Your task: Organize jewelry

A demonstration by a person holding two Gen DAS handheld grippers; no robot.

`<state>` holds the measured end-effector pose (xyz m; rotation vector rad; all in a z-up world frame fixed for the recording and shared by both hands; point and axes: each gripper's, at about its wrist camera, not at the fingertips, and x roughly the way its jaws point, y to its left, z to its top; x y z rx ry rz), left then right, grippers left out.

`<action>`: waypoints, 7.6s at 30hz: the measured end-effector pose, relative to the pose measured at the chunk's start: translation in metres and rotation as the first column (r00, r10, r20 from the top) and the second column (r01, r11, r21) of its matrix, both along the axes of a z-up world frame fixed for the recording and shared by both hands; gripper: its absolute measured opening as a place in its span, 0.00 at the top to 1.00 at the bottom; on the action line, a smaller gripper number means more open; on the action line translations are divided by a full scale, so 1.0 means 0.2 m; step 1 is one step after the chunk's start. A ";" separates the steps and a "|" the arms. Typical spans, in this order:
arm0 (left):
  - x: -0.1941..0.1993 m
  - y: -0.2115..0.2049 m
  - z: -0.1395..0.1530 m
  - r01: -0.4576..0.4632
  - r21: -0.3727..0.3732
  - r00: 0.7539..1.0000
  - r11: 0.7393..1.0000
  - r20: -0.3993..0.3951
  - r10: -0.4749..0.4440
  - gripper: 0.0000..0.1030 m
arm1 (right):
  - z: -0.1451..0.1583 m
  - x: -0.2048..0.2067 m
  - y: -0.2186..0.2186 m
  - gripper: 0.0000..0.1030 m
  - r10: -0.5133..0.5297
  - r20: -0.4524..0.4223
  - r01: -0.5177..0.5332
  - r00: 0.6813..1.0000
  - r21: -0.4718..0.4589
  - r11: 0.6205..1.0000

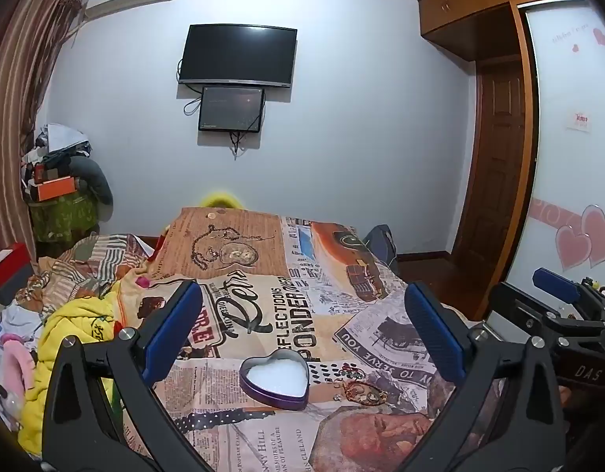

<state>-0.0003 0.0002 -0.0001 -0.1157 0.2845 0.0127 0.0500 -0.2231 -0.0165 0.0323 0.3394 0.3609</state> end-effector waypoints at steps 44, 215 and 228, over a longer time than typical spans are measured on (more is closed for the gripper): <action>-0.02 -0.02 0.00 -0.004 0.029 1.000 1.000 0.007 0.004 0.00 | 0.00 -0.01 0.00 0.00 0.000 0.004 0.000 1.000 -0.001 1.000; 0.62 -0.14 -0.91 0.228 -0.114 0.792 0.967 -0.557 -0.252 0.88 | -0.91 0.66 0.14 0.84 0.190 -0.645 -0.321 0.740 -0.090 0.943; 0.63 -0.14 -0.94 0.225 -0.126 0.785 0.966 -0.564 -0.256 0.88 | -0.93 0.65 0.15 0.80 0.192 -0.623 -0.333 0.758 -0.117 0.936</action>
